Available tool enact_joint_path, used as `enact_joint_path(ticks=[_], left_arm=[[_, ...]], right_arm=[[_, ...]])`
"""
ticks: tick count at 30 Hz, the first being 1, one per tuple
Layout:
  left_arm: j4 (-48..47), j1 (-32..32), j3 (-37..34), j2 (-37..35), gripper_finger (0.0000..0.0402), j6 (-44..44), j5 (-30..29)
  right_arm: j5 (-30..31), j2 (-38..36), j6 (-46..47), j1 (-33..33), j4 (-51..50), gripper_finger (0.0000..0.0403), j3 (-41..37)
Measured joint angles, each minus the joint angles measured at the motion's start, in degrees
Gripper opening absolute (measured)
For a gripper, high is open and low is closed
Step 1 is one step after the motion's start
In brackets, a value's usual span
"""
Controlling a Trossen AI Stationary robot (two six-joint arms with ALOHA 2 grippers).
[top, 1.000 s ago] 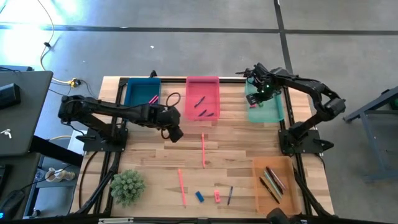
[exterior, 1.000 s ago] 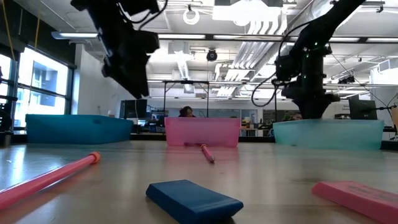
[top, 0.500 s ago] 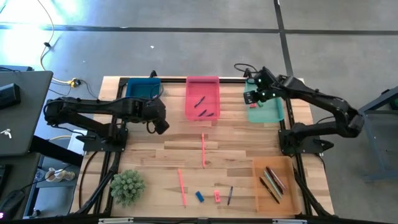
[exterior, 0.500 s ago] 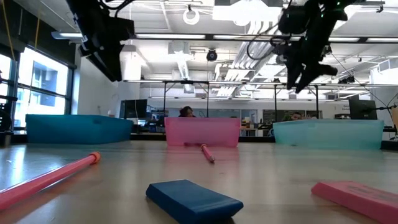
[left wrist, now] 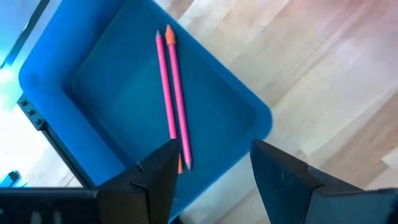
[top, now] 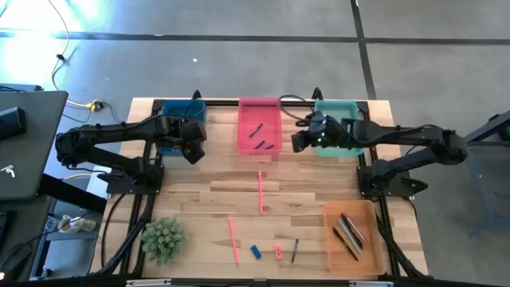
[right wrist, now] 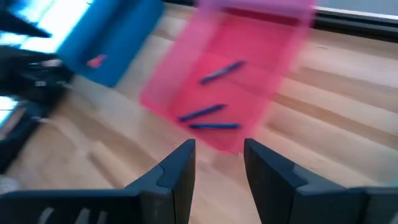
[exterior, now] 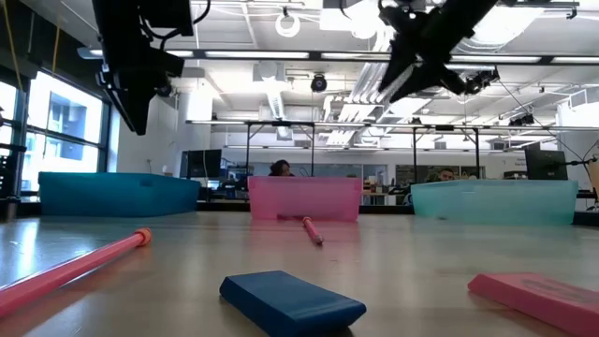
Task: Sort crayons/erasers/pens/pencils in bins
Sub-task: Put the pink pencil into the blue bin
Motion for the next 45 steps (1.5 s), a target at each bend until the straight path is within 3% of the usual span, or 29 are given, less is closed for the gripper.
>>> enact_joint_path(ticks=[5, 11, 15, 21, 27, 36, 45], left_arm=[[-0.04, 3.59, 0.0, 0.01, 0.0188, 3.75, 0.9], [-0.7, 8.75, 0.0, 0.0, 0.0188, 9.06, 2.34], [-0.27, 11.91, 0.0, -0.09, 0.0188, 12.09, 2.27], [-0.24, 16.73, 0.0, -0.15, 0.0188, 16.06, 2.11], [0.12, 20.74, 0.0, -0.24, 0.0188, 18.95, 3.63], [3.09, 22.67, 0.0, -0.24, 0.0188, 20.07, 9.7], [4.13, 22.69, 0.0, -0.24, 0.0188, 20.52, 10.88]], right_arm=[[1.73, 2.92, -0.05, 4.59, 7.5, 0.0128, 0.32], [4.02, 9.32, -0.38, 7.75, 5.95, 0.0128, 8.39], [3.96, 14.98, 0.13, 7.81, -0.13, 0.0128, 15.86], [3.35, 23.21, 8.22, 9.05, -12.19, 0.0128, 24.86], [2.36, 30.79, 14.63, 10.76, -17.22, 0.0128, 31.08], [-3.03, 41.98, 19.19, 12.12, -18.45, 0.0128, 37.72], [-5.86, 47.3, 23.66, 12.29, -19.64, 0.0128, 37.9]])
